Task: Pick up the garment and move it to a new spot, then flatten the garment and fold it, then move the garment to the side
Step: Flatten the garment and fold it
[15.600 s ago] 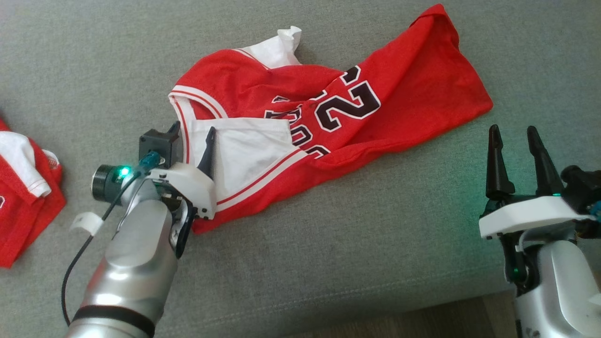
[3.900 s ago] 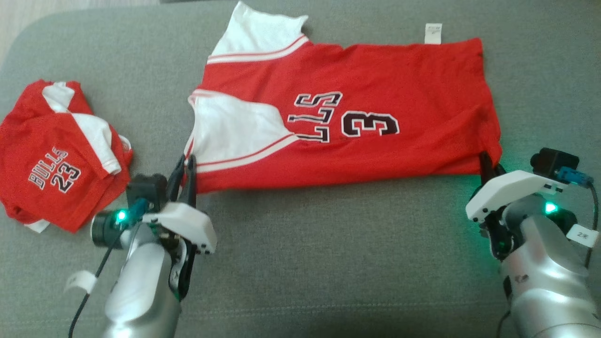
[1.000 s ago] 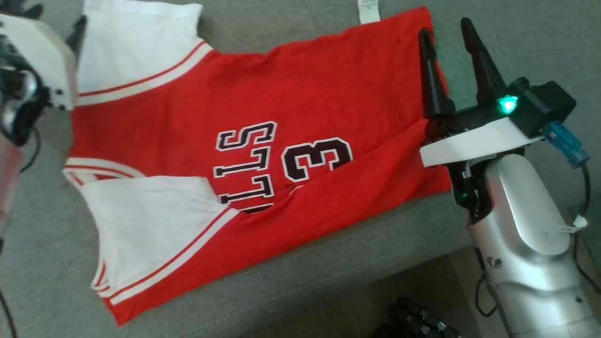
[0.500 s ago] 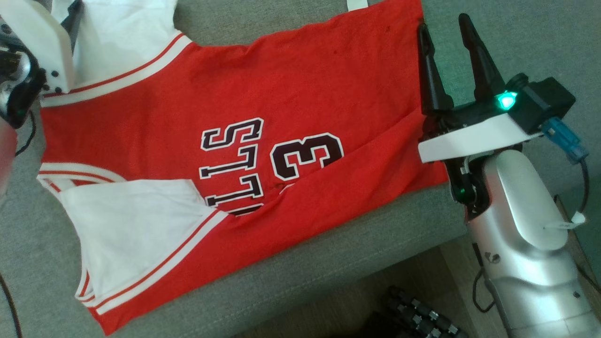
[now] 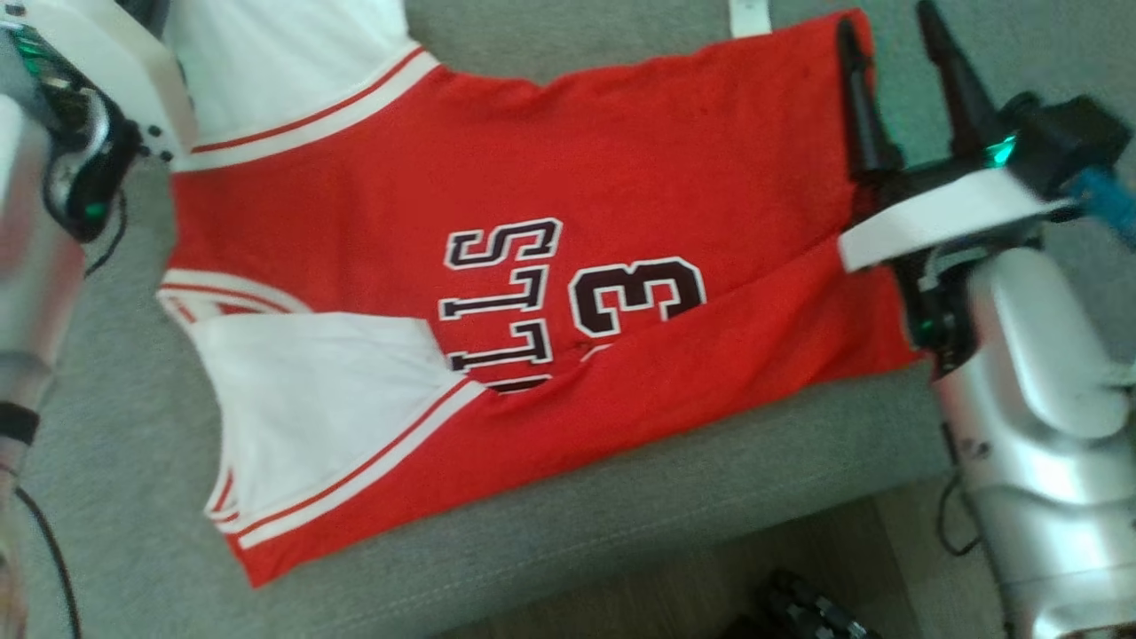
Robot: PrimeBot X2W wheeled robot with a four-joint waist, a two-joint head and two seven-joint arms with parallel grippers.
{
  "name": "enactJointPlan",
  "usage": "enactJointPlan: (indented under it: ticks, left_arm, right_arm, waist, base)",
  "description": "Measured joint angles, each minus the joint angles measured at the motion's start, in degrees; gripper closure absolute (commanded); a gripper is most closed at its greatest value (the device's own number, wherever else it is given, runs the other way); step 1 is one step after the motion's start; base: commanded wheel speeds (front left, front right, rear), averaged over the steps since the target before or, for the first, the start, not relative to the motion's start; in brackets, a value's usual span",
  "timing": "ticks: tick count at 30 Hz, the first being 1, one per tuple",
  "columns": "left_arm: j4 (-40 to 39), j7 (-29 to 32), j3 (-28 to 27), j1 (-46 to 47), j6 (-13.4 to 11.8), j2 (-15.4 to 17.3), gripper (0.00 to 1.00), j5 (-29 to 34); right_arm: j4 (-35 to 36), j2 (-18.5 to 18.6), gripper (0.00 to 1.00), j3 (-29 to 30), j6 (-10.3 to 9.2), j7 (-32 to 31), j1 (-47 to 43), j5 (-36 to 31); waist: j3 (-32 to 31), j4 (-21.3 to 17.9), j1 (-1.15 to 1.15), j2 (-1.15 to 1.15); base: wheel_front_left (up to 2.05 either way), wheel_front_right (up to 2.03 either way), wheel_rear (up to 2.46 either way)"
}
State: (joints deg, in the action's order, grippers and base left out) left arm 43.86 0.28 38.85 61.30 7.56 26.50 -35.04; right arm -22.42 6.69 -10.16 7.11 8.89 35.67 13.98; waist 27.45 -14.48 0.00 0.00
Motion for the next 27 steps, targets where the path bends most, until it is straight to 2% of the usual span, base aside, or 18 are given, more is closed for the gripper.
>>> enactJointPlan:
  ticks: [4, 14, 19, 27]
  left_arm:
    - [-1.62, -4.33, -0.19, -1.65, -0.1, -2.09, 1.0, -0.6]
    - [-7.42, -6.45, 0.68, -5.87, -0.91, -3.6, 1.0, -1.14]
    - [-10.8, -6.51, 0.93, -6.81, -1.63, -3.5, 1.0, -1.35]
    - [-14.5, -6.28, 1.08, -7.22, -2.63, -3.48, 1.0, -1.96]
  right_arm:
    - [-2.22, 2.94, 0.0, -0.94, 0.0, -4.92, 0.84, 5.81]
    - [-9.98, 12.85, 0.0, -5.43, -0.01, -12.61, 5.46, 9.28]
    - [-14.24, 15.78, 0.0, -6.7, 0.0, -14.59, 7.97, 10.79]
    - [-21.12, 17.15, 0.0, -7.83, 0.0, -18.85, 11.25, 12.77]
  waist:
    - [-1.3, 2.42, 0.0, 0.0]
    - [-2.24, 7.18, 0.0, 0.0]
    - [-1.78, 8.93, 0.0, 0.0]
    - [-0.39, 10.87, 0.0, 0.0]
  base:
    - [0.0, 0.0, 0.0]
    - [0.0, 0.0, 0.0]
    - [0.0, 0.0, 0.0]
    - [0.0, 0.0, 0.0]
